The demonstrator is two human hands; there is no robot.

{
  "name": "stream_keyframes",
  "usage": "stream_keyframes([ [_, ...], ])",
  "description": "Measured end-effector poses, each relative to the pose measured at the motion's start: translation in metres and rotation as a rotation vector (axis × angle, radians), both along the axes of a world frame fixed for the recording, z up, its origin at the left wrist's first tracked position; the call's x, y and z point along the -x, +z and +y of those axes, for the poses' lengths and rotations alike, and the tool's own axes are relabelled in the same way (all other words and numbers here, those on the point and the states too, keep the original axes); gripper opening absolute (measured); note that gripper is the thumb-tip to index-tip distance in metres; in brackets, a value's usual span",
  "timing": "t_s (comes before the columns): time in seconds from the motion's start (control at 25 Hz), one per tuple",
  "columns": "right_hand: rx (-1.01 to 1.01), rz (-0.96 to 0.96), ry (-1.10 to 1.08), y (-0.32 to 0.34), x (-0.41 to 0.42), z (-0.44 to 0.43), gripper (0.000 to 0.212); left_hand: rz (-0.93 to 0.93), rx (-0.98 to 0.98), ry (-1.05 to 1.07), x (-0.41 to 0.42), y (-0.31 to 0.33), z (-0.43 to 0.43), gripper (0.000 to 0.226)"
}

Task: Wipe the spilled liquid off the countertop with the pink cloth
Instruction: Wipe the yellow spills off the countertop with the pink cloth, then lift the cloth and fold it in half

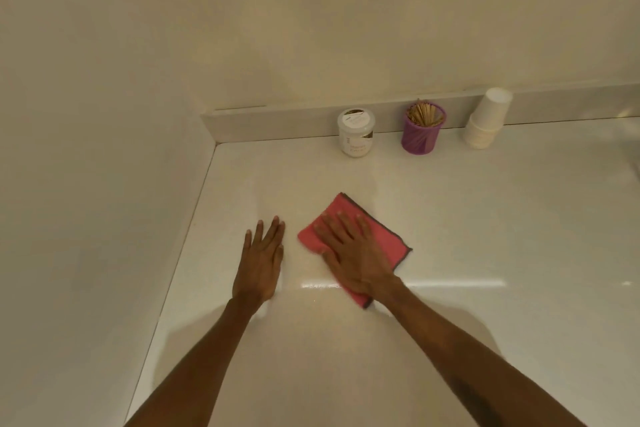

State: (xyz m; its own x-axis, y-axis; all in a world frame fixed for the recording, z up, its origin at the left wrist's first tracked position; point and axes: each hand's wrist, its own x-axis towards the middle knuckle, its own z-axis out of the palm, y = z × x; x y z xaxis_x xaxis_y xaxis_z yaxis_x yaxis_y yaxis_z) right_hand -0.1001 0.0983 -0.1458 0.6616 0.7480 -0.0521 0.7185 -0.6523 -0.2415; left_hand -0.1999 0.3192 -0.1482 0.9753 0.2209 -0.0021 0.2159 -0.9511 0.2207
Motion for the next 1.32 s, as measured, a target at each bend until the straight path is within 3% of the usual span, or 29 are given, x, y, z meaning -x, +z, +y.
stream_keyframes([
  [0.08, -0.011, -0.012, -0.028, -0.007, -0.011, -0.037, 0.059, -0.007, 0.046, -0.01, 0.0, -0.001, 0.002, 0.054],
  [0.16, 0.045, -0.017, -0.215, -0.006, -0.035, -0.052, 0.06, -0.002, 0.045, 0.003, 0.001, -0.003, 0.0, 0.054],
  [0.28, 0.078, -0.031, -0.446, 0.002, -0.061, -0.006, 0.061, -0.002, 0.027, 0.015, 0.0, -0.004, 0.002, 0.054],
  [0.36, 0.063, -0.005, -0.408, 0.005, -0.062, 0.034, 0.061, -0.004, 0.023, 0.007, -0.001, -0.005, 0.002, 0.054],
  [0.48, 0.058, -0.001, -0.177, 0.003, -0.038, 0.065, 0.063, 0.006, 0.055, -0.004, -0.001, -0.004, 0.004, 0.053],
  [0.72, 0.088, -0.031, 0.05, 0.003, 0.041, 0.06, 0.063, -0.021, 0.35, 0.045, 0.034, 0.007, 0.009, 0.05],
  [0.96, 0.111, 0.01, 0.096, 0.022, 0.097, 0.045, 0.062, -0.036, 0.478, 0.237, 0.077, 0.027, -0.008, 0.05],
  [1.12, -0.006, 0.014, 0.06, 0.036, 0.123, 0.043, 0.044, -0.076, 0.474, 0.266, 0.094, 0.037, -0.019, 0.05],
  [1.32, 0.086, 0.026, -0.011, 0.045, 0.147, 0.054, 0.041, -0.104, 0.48, 0.31, 0.097, 0.045, -0.026, 0.05],
])
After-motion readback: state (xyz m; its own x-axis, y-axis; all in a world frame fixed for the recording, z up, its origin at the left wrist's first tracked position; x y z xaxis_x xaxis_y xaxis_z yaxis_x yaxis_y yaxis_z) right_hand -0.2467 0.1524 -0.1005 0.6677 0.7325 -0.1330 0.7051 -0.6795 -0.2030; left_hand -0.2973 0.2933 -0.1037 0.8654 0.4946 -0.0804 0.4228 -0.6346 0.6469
